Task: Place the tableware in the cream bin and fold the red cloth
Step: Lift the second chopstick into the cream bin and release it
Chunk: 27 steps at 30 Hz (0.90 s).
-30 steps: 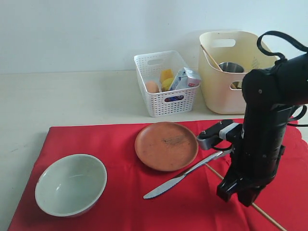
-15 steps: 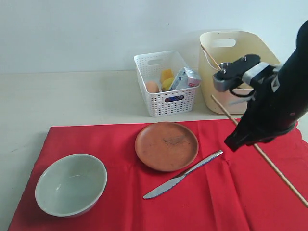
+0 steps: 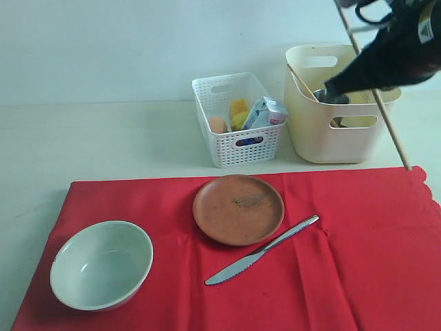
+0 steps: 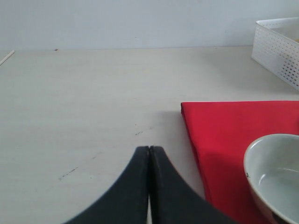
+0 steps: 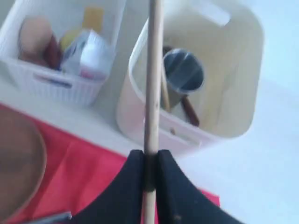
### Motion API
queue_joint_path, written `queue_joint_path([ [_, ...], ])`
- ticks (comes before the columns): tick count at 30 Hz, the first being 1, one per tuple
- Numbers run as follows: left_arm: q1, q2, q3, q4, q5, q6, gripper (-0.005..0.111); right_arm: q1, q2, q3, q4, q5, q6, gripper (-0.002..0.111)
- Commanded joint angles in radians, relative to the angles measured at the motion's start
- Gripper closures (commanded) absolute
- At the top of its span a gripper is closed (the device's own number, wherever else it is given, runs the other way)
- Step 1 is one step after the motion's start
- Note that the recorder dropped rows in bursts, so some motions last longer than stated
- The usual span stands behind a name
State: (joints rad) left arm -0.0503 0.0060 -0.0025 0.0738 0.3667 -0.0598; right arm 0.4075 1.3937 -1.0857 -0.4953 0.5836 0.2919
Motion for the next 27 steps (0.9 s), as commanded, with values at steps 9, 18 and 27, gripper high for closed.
queue_joint_path([
  [9, 0.002, -0.006, 0.002, 0.001, -0.008, -0.001, 0.107, -0.222, 0.215, -0.235, 0.044, -0.433, 0.053, 0.108],
  [18, 0.002, -0.006, 0.002, 0.001, -0.008, -0.001, 0.107, -0.294, 0.494, -0.387, 0.056, -0.534, 0.051, 0.108],
  [27, 0.002, -0.006, 0.002, 0.001, -0.008, -0.001, 0.107, -0.322, 0.687, -0.438, 0.056, -0.534, 0.015, 0.108],
])
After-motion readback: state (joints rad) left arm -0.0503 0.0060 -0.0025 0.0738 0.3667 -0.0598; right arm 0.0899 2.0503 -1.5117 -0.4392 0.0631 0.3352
